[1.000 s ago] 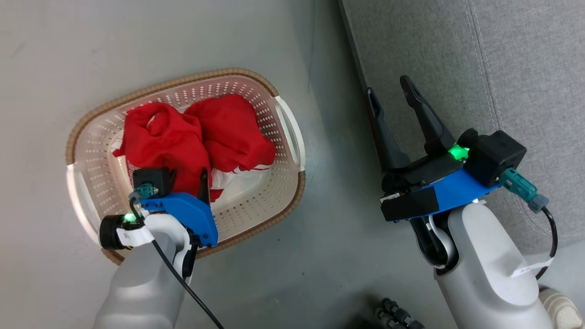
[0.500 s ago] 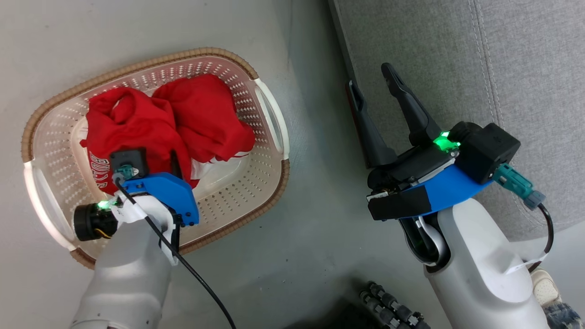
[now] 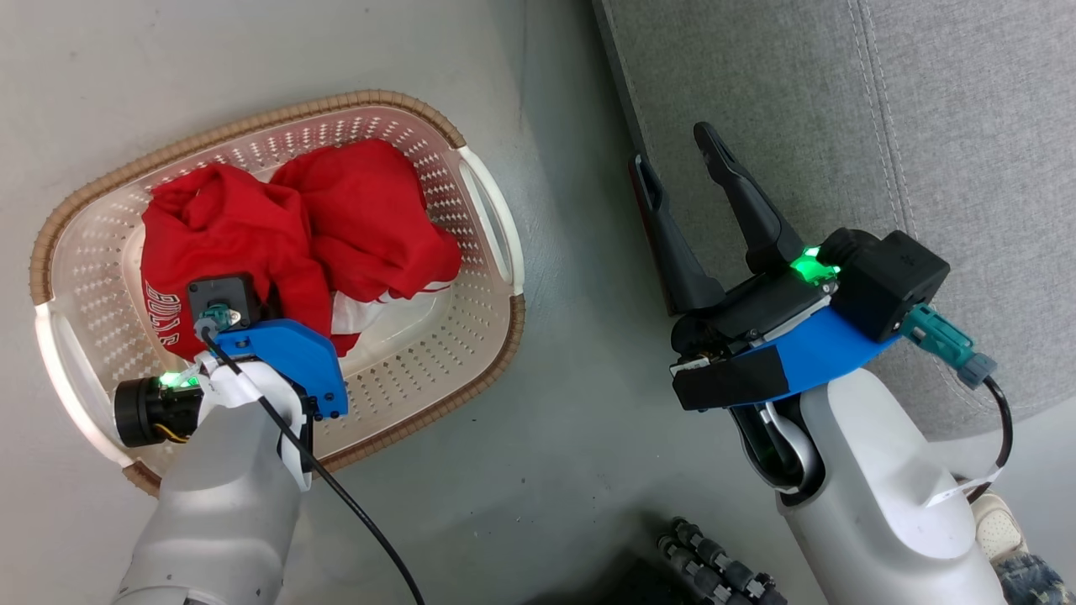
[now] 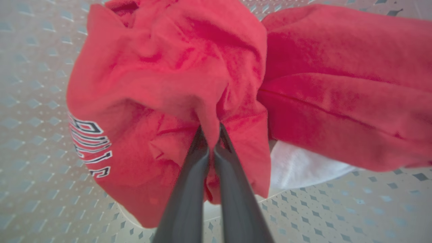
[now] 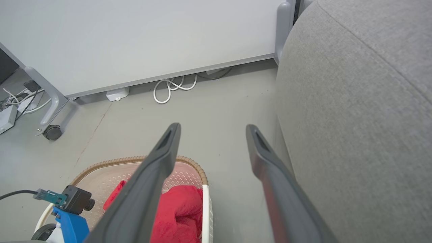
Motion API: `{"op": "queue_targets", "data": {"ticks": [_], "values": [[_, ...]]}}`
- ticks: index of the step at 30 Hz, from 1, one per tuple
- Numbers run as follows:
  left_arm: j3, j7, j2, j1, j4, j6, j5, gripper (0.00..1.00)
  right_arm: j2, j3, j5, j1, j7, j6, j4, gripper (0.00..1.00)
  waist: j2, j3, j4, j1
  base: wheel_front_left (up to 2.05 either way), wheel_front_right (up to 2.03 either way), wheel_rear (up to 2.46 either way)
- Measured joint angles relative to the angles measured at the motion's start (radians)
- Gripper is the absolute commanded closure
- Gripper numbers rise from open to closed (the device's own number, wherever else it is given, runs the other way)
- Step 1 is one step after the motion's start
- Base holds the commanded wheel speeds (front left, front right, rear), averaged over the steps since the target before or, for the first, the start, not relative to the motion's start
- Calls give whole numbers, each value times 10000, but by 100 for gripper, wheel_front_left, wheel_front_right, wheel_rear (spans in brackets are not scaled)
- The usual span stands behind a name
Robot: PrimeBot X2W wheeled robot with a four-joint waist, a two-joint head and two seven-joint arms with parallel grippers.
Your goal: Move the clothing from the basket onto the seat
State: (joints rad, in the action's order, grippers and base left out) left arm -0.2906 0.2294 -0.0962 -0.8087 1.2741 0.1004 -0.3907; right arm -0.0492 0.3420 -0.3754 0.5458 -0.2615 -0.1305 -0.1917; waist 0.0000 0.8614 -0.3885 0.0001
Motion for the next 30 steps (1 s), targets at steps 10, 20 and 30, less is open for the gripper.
{"op": "queue_targets", "data": {"ticks": [10,20,30], "values": [[-134,-75,82,-33,84,-192,-123,100,0,-38,52,-2,-2,0,-146,0,0,-212,152,0,0,0,0],[-462,157,318,126,84,-911,-182,100,4,-293,483,-227,-8,0,-692,0,0,-1178,634,-1,0,0,0],[-1032,297,428,800,-600,-1896,-525,100,10,-681,938,-888,6,0,-1469,0,0,-3056,1443,-1,0,0,0]]}}
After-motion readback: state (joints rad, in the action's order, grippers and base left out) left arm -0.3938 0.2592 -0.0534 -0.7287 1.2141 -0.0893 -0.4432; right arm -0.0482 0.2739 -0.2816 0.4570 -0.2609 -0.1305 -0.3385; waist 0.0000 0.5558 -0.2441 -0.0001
